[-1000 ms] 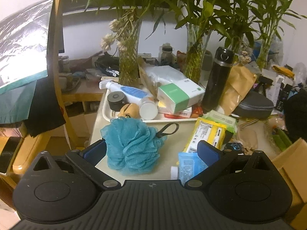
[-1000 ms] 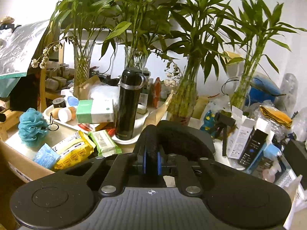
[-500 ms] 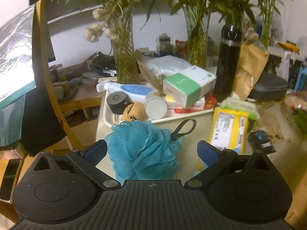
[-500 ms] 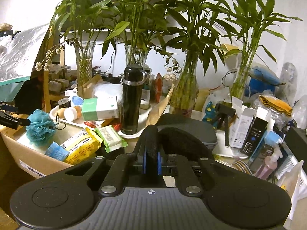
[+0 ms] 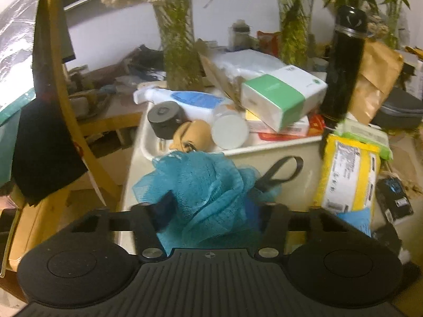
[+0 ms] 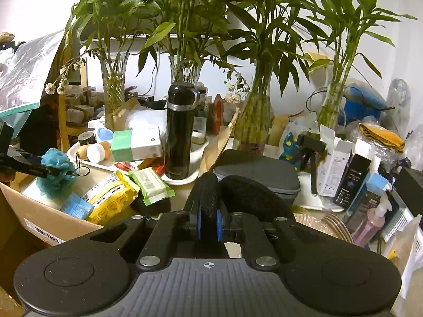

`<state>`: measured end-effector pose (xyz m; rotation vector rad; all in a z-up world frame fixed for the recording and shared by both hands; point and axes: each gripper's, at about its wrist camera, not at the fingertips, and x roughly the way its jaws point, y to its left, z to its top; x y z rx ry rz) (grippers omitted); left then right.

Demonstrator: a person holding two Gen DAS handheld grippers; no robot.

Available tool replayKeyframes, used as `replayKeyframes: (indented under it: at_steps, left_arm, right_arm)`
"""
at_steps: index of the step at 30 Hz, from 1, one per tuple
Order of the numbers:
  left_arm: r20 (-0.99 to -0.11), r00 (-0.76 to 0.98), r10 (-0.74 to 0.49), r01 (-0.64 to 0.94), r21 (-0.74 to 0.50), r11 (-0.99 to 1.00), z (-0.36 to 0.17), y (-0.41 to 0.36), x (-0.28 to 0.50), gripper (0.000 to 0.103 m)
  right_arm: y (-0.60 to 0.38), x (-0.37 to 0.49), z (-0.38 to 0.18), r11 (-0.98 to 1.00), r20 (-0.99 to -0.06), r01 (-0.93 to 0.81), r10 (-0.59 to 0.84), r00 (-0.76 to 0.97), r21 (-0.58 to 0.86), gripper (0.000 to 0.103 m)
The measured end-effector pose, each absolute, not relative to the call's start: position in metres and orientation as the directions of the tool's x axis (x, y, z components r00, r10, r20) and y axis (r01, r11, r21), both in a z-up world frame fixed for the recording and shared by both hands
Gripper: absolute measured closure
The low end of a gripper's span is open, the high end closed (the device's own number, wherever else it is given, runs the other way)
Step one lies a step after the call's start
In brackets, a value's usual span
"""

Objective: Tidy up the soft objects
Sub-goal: 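Grasp the blue mesh loofah with the left gripper while the right gripper holds the black cushion, then lift the loofah with the left gripper while the right gripper carries the black cushion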

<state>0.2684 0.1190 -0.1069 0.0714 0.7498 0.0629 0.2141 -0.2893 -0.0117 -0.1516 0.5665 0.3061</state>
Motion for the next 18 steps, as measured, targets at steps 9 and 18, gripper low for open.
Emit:
replayKeyframes:
  at_steps: [9,18]
  left_arm:
    - [-0.675,0.737,0.031,-0.016,0.028,0.999,-0.092,0.116,0.266,0.09]
    - [-0.629,0.776,0.041,-0.027,0.032,0.999,-0.064,0.11,0.252,0.093]
  right_arm:
    - [-0.29,0.213,-0.011,0.945,-0.545,-0.322,0.241,0.803,-0.056,0.09]
    - [-0.29,0.211,-0.008,0.944,-0.534,-0.324,0.246,0.809,-0.057,0.09]
